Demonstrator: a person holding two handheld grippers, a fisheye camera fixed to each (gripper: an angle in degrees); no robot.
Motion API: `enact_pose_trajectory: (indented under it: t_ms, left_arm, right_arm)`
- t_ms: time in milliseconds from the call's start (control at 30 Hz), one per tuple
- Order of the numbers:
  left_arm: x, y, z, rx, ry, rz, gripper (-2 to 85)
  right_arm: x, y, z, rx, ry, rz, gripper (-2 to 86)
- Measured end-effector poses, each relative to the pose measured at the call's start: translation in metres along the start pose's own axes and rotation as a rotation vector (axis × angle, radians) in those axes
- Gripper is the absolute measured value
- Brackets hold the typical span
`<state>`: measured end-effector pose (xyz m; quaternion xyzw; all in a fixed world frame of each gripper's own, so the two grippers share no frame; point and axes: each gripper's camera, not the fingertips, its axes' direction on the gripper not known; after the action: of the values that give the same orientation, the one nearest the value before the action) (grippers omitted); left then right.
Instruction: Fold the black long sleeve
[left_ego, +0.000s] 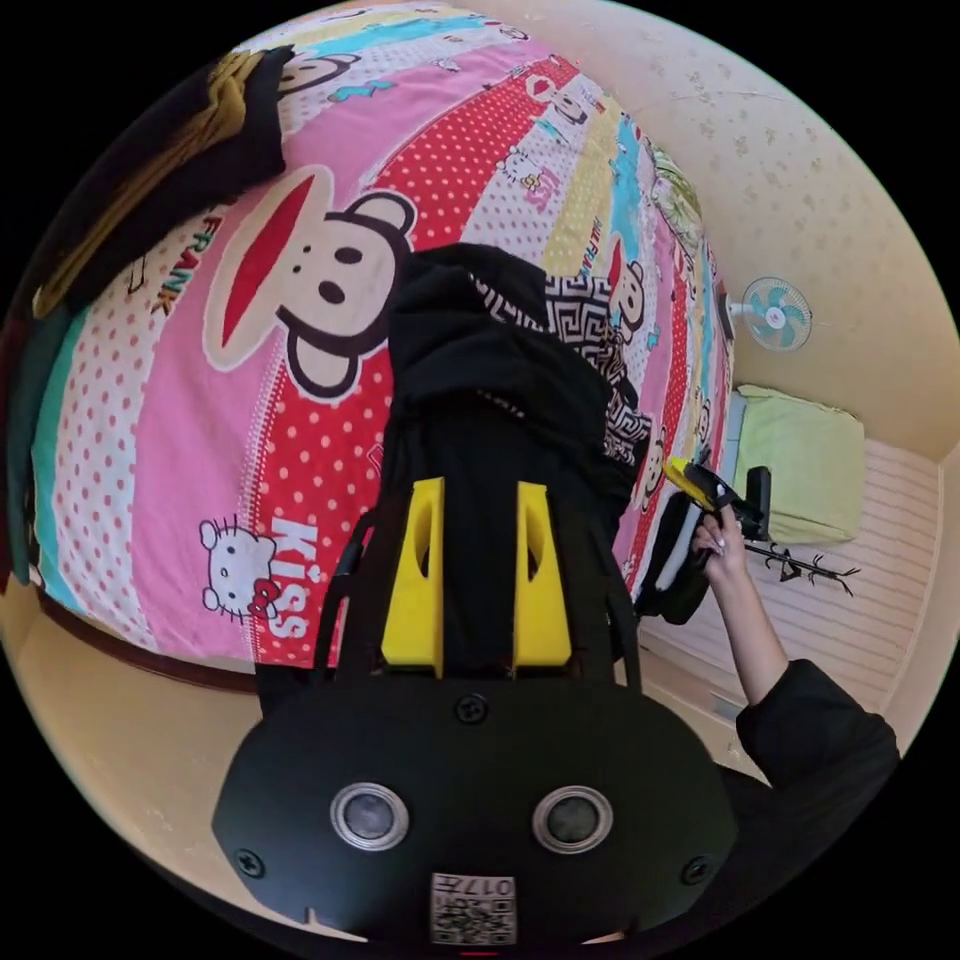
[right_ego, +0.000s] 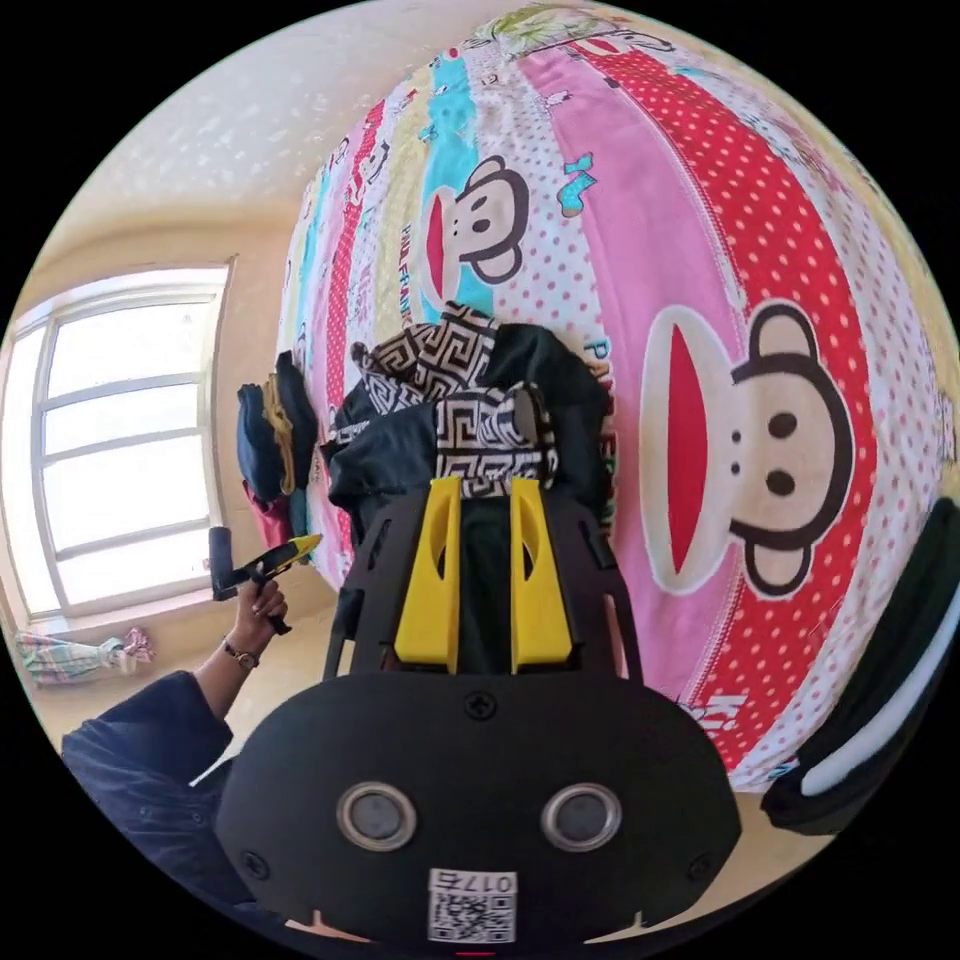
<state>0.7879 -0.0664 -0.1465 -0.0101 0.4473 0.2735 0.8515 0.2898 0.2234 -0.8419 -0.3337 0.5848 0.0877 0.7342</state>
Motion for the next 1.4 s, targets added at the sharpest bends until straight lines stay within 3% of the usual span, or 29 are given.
enact_pose_trajectory:
  t_ms: [67, 200, 300, 433, 533, 633, 733, 900, 1000, 1200, 1333, 1400]
  left_arm:
    - [0.005, -0.023, 0.000, 0.026, -0.036, 0.030, 11.3]
    - [0.003, -0.067, 0.031, -0.034, -0.078, 0.035, 9.6]
    - [0.000, -0.079, 0.039, -0.044, -0.156, 0.016, 1.2]
    - [-0.001, -0.074, 0.012, 0.023, -0.043, 0.083, -0.6]
    - [-0.003, -0.062, 0.005, -0.004, -0.054, 0.125, -0.8]
    - [-0.013, -0.049, 0.014, -0.054, -0.063, 0.126, -0.4]
    - [-0.031, -0.045, 0.017, -0.068, -0.051, 0.046, 2.2]
    - [-0.054, -0.039, 0.001, -0.043, -0.017, 0.001, 13.1]
    - [-0.072, -0.015, 0.004, -0.100, 0.001, -0.009, 15.1]
    - [-0.081, 0.038, 0.024, -0.236, 0.061, -0.003, 11.1]
    - [-0.065, 0.048, 0.034, -0.452, -0.081, 0.032, 2.5]
    - [-0.060, 0.044, 0.016, -0.443, -0.039, 0.080, 1.3]
  right_arm:
    - [-0.005, -0.027, 0.027, -0.086, 0.135, -0.004, 7.3]
    - [-0.004, -0.033, 0.080, -0.305, 0.208, -0.005, 3.5]
    - [-0.024, -0.018, 0.064, -0.211, 0.217, -0.053, 1.9]
    - [-0.058, 0.003, -0.008, 0.001, 0.055, -0.131, 1.3]
    - [-0.063, 0.022, -0.041, 0.081, 0.072, -0.154, 1.5]
    - [-0.026, 0.034, -0.021, 0.001, 0.204, -0.042, 2.5]
    - [0.016, 0.046, 0.011, -0.113, 0.133, 0.036, 6.0]
    - [0.025, 0.079, 0.002, -0.053, 0.180, 0.104, 10.4]
    - [0.028, 0.119, 0.006, -0.074, 0.160, 0.121, 11.8]
    - [0.052, 0.221, 0.049, -0.176, 0.099, 0.232, 8.1]
    - [0.061, 0.253, 0.047, -0.217, -0.055, 0.340, 4.1]
    - [0.053, 0.255, 0.025, -0.174, -0.079, 0.334, 3.3]
